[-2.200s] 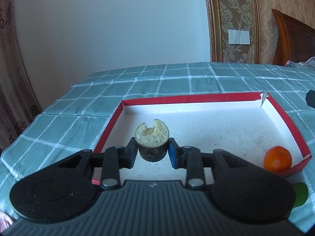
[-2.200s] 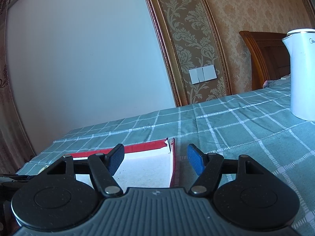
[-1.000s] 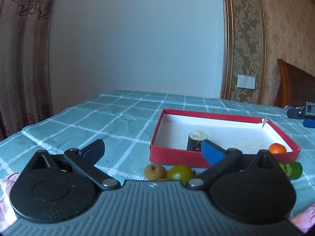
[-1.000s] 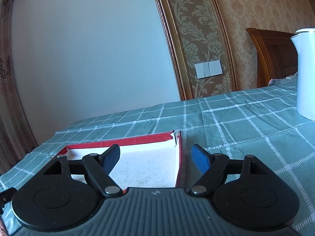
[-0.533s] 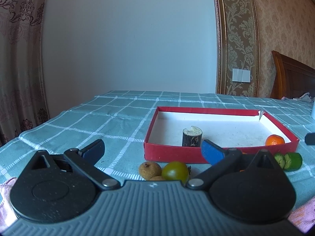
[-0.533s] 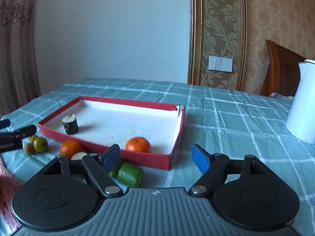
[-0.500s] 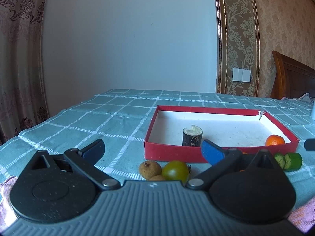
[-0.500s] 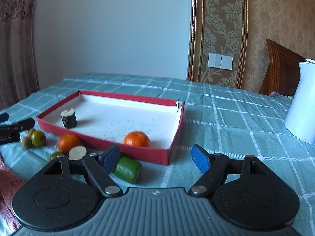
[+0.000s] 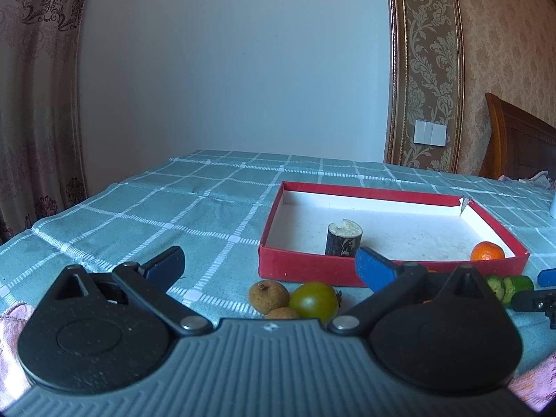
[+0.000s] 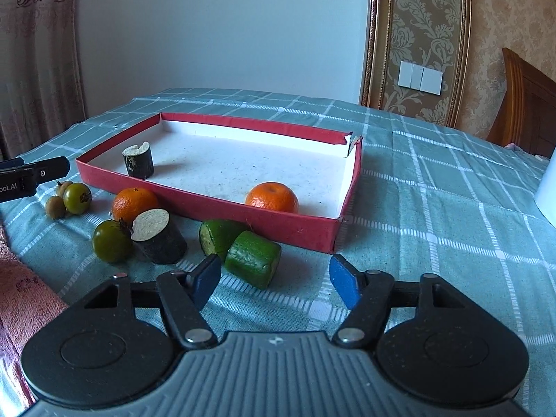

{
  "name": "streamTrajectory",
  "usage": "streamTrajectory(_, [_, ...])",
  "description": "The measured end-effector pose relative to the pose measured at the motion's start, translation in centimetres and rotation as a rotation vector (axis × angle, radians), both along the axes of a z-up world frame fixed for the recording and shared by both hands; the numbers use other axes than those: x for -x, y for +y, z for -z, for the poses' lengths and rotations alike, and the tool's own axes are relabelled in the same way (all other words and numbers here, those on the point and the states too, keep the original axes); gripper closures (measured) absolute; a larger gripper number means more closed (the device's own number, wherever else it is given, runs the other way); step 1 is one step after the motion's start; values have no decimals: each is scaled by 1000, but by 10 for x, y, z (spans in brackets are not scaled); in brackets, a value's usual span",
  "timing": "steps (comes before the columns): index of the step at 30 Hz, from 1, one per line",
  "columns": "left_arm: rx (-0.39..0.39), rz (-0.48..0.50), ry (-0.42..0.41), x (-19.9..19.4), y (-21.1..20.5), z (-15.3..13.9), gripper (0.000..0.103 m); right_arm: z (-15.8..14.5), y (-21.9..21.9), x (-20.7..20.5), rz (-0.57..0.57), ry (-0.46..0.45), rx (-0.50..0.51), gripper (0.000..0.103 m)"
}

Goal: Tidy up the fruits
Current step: 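Move the right gripper toward the cut green lime pieces, then close the right gripper on a cut green lime piece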

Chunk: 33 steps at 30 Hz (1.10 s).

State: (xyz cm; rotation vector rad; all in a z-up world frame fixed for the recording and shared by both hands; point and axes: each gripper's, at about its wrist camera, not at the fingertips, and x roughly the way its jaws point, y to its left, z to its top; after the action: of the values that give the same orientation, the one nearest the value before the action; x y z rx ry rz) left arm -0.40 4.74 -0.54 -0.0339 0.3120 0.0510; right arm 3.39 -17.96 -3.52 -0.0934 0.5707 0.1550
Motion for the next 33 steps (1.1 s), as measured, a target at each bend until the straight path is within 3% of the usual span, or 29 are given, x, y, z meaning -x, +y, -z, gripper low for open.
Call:
streamTrajectory(1, [0,-1,-1,0,0,0,0,1,0,-2,-6,10,-3,46])
streamTrajectory(8, [5,-2,-4,0,0,0,0,4,1,-10,-20,37,-12,47])
streamTrajectory(13, [7,-1,-3,-1,0,0,0,4,4,-8,-53,26,-27,70])
streamTrajectory(19, [10,-4,-6,0,1,0,0,3,5,-5,-53,16,-29,72])
streamTrajectory(25, [2,-13,11,-3,0,0,0,-26,-6,4,-31,-66,-71,72])
streamTrajectory(29, [-2,-22,16,-3,0,1,0,-45,-13,-12,9,-123,-77,72])
streamTrajectory(33, [5,-27,21,-3,1,1,0,-48,-22,-36,57,-119,-96,72])
